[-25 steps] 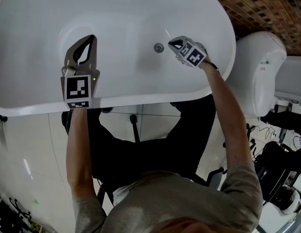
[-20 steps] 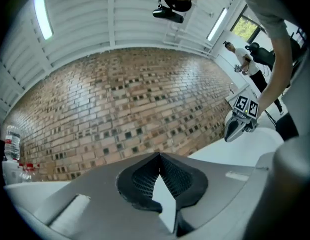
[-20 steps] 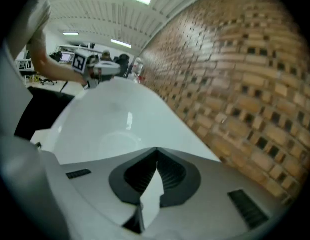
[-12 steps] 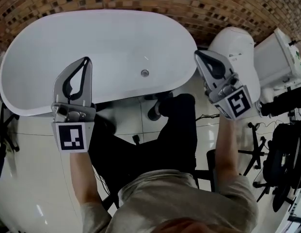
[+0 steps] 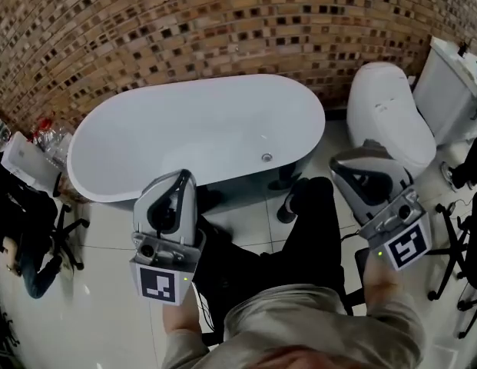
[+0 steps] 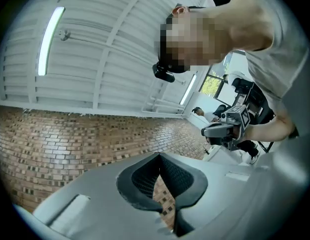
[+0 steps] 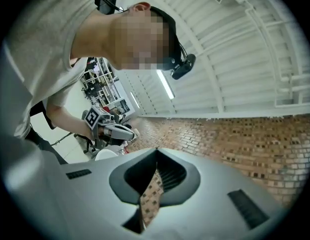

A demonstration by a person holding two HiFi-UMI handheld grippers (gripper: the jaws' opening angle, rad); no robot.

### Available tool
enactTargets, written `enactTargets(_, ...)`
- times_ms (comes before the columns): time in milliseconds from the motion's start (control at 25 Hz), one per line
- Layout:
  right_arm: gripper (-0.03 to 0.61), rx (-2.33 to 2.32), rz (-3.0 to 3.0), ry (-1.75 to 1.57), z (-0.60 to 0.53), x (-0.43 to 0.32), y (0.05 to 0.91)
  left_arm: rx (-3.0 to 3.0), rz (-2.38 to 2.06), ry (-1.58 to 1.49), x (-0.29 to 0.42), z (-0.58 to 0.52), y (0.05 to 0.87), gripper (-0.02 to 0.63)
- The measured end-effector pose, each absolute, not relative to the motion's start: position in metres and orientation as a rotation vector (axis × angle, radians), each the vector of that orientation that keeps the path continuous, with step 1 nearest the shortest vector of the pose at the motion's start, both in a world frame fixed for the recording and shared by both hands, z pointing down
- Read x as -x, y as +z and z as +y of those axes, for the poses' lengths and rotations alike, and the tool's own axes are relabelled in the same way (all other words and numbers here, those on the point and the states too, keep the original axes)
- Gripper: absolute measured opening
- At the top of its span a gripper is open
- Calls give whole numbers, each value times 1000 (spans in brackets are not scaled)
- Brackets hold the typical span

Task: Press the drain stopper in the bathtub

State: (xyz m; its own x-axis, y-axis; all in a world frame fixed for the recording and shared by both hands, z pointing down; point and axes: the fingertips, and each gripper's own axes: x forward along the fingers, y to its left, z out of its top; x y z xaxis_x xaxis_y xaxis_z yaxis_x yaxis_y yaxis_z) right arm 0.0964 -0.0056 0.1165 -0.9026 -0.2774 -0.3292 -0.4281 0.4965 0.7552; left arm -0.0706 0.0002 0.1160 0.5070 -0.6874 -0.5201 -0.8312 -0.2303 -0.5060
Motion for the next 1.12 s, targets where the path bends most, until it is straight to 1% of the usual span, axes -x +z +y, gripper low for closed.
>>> enactTargets(320,0,605,2373,1572,81,-122,91,1980,1044,235,16,83,96,2)
enactTargets(520,0,555,2289,1649,112,-123,87,1975,974,289,9,114,85,2)
enactTargets(800,0,601,2305,1631,95,-126,82,1968,1046,289,23,103,67,2)
enactTargets(1120,0,575,2326,1637,93,-118,91,2031,1074,213,30,88,86,2)
